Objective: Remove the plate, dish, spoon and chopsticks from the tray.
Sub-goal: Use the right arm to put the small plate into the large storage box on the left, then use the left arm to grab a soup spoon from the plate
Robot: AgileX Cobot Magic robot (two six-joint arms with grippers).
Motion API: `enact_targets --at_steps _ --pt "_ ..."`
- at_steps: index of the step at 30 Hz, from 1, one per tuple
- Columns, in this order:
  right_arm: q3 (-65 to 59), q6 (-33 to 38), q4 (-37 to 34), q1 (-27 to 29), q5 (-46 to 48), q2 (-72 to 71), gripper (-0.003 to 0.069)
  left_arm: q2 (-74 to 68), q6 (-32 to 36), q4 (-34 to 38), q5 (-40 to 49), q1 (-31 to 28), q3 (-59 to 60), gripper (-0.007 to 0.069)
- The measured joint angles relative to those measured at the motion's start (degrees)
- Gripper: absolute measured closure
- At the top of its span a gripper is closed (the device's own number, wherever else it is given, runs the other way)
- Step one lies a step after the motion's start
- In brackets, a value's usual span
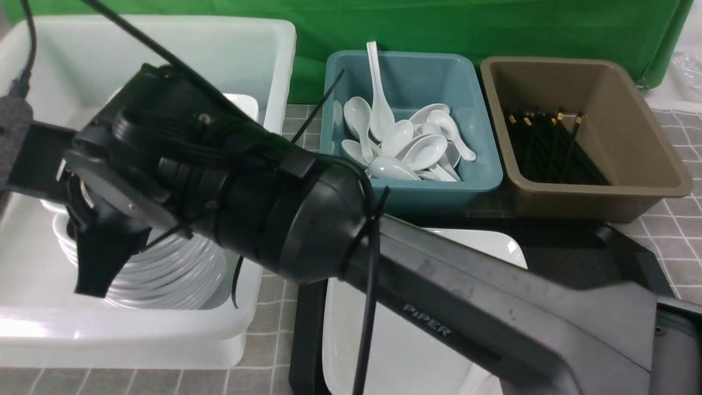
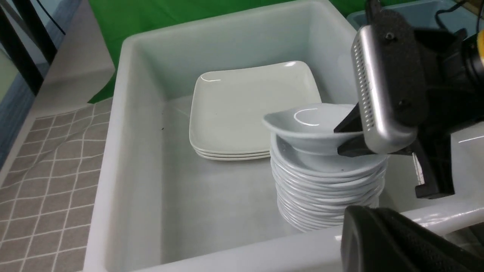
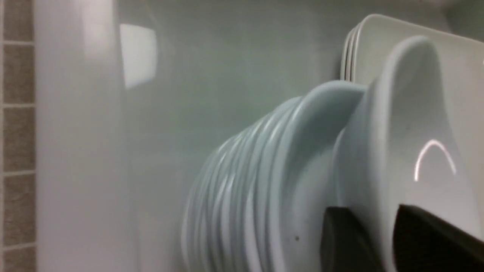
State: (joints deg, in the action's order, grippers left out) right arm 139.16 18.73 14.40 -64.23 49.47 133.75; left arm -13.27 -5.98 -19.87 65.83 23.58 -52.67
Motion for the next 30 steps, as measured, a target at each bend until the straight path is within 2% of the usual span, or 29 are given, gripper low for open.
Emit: enact_targets --at_steps 1,3,4,5,8,10,14,15,16,19,20,22,28,30 --pt "0.00 -1.05 0.78 0.00 1.36 -0.07 0.0272 -0.11 0.00 0.41 -0.02 0.00 0.00 0.0604" --pt "0.00 -1.57 0.84 -0.09 4.16 -0.75 0.0174 -0.17 0.07 1.57 -0.40 0.00 0.19 0.0604" --pt "0.00 -1.58 0.84 -0.18 4.54 -0.75 0.0165 -0.17 0.14 1.73 -0.38 0.00 0.27 0.0604" --pt "0.00 -1.74 0.84 -0.57 7.98 -2.23 0.0104 -0.43 0.97 3.22 -1.06 0.00 0.38 0.0604" --pt "0.00 -1.81 0.89 -1.71 14.16 -6.43 0.0080 -1.56 3.22 6.01 -4.17 0.00 0.38 0.0604" --pt "-0.21 -2.68 1.03 -2.19 17.41 -11.06 0.0116 -3.02 4.18 7.98 -7.42 0.00 0.38 0.0604" --pt "-2.70 -6.22 1.56 -1.29 17.41 -18.34 0.0234 -7.55 4.94 10.36 -11.37 0.00 0.38 0.0604" --pt "-5.53 -7.80 1.57 -0.14 17.41 -21.89 0.0323 -10.21 5.98 11.15 -12.03 0.00 0.38 0.0604" --pt "-9.11 -9.00 1.62 1.24 17.41 -25.35 0.0380 -12.27 6.88 11.95 -11.96 0.00 0.38 0.0604" --pt "-20.69 -12.61 1.79 5.50 17.41 -34.92 0.0505 -18.41 8.44 15.43 -11.82 1.17 0.40 0.0604" --pt "-22.60 -13.01 1.79 5.85 17.41 -36.45 0.0510 -18.82 8.61 15.61 -11.82 1.17 0.40 0.0604" --pt "-34.46 -17.55 2.34 10.46 17.46 -46.11 0.0538 -23.68 10.61 17.27 -11.93 4.22 0.40 0.0604" --pt "-63.00 -25.98 2.76 18.71 17.46 -67.38 0.0537 -38.39 17.26 19.87 -11.92 11.10 0.40 0.0604" --pt "-71.86 -28.74 2.76 20.49 17.34 -75.26 0.0532 -47.56 17.60 23.77 -14.25 12.56 0.40 0.0604"
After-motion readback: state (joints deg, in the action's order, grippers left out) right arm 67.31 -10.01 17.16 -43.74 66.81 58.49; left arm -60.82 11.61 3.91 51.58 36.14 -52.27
